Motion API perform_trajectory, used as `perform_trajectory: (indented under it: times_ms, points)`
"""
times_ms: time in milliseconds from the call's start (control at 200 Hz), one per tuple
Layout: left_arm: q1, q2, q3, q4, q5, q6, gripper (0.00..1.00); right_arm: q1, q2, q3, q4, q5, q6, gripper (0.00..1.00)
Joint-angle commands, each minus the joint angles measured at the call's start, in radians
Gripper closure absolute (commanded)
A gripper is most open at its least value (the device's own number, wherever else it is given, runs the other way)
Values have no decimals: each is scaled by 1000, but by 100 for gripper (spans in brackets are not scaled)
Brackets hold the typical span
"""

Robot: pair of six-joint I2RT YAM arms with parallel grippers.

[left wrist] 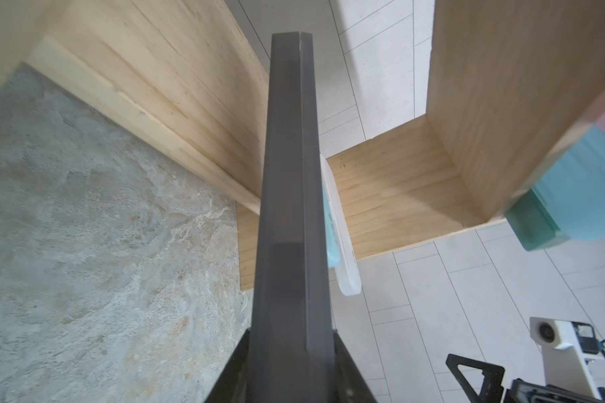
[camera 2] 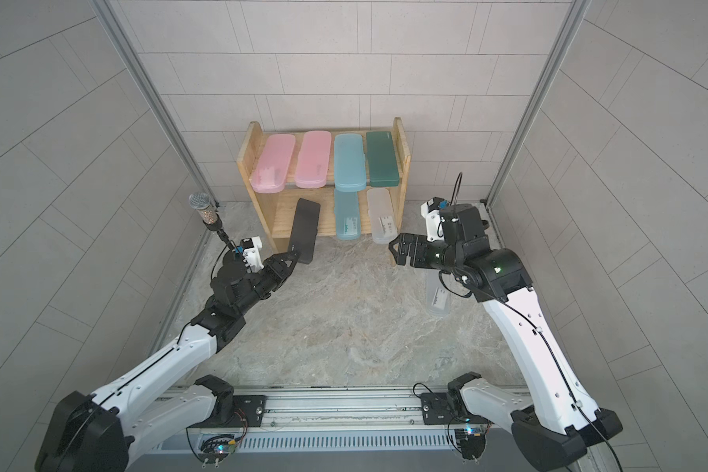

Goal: Remove the pencil cases from the shelf
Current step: Pick up the pencil case from the shelf, then place the pencil case at the center of the board.

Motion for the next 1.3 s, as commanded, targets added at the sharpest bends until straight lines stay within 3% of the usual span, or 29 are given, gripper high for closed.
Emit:
perform_trajectory:
  times_ms: [0, 155, 485, 941, 1291]
  points:
    - [3, -110, -70, 78, 23, 147, 100, 117, -26, -42, 210, 113, 182, 0]
    - [2, -277, -139, 62, 25, 237, 100, 285, 21, -32, 273, 266, 217, 0]
    - [-3, -498, -217, 4, 22, 299, 100, 453, 216, 64, 396, 333, 248, 0]
    - [-8, -738, -271, -161, -21, 347, 100, 578, 530, 336, 345, 374, 248, 0]
    - [-7, -747, -272, -169, -13, 342, 100, 613, 695, 519, 278, 348, 235, 0]
